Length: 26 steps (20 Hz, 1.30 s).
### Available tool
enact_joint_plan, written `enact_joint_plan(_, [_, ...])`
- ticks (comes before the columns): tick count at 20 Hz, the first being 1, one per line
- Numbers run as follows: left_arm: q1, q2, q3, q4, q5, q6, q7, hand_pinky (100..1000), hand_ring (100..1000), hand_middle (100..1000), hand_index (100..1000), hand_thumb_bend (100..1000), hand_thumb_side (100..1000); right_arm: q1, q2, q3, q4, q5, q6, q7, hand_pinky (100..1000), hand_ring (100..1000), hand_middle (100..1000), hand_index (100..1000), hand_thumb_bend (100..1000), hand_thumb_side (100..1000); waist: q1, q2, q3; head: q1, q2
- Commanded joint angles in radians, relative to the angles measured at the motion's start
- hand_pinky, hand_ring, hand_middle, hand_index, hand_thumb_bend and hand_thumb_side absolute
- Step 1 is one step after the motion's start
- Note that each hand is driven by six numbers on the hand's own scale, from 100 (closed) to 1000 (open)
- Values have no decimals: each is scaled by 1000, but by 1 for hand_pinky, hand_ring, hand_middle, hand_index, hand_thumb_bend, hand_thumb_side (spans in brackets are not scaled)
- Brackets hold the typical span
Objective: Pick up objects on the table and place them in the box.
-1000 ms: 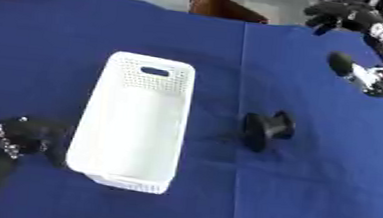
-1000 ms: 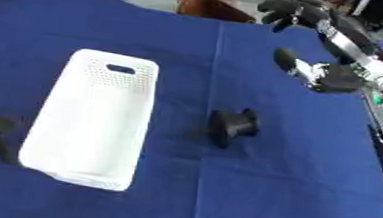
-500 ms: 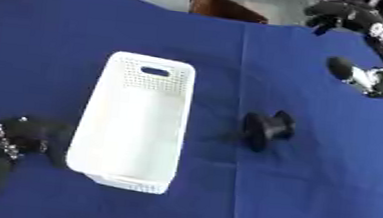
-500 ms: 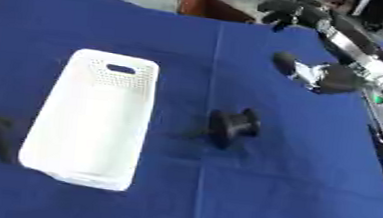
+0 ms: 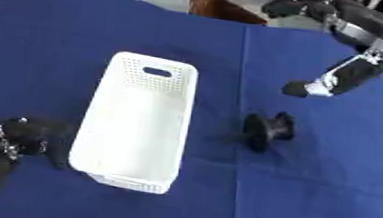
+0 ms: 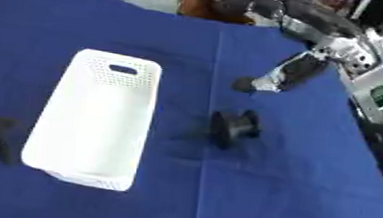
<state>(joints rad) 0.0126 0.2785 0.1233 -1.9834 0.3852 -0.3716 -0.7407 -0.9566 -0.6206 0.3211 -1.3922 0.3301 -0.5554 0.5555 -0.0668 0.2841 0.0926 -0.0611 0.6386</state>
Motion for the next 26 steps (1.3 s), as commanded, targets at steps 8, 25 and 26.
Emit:
enact_joint_plan(8, [-3,21,0,-17,-3,-169,-166,547,848,741,847,100,583,-29,-13,9,2,16,-352,352,864,857,893,949,606,548,0,-20,1,-13,-1])
enact_joint_plan(25, [-2,25,-2,-17,-6,-170,-166,547,849,742,847,100,584,-15,-22,75,58,63,-352,352,853,849,888,947,623,516,-3,-20,0,-12,5])
enact_joint_plan(26, [-2,25,-2,-17,-8,-170,-166,547,850,742,847,100,584,-16,-21,82,60,64,-352,352,848,847,886,946,626,513,-4,-20,0,-12,6])
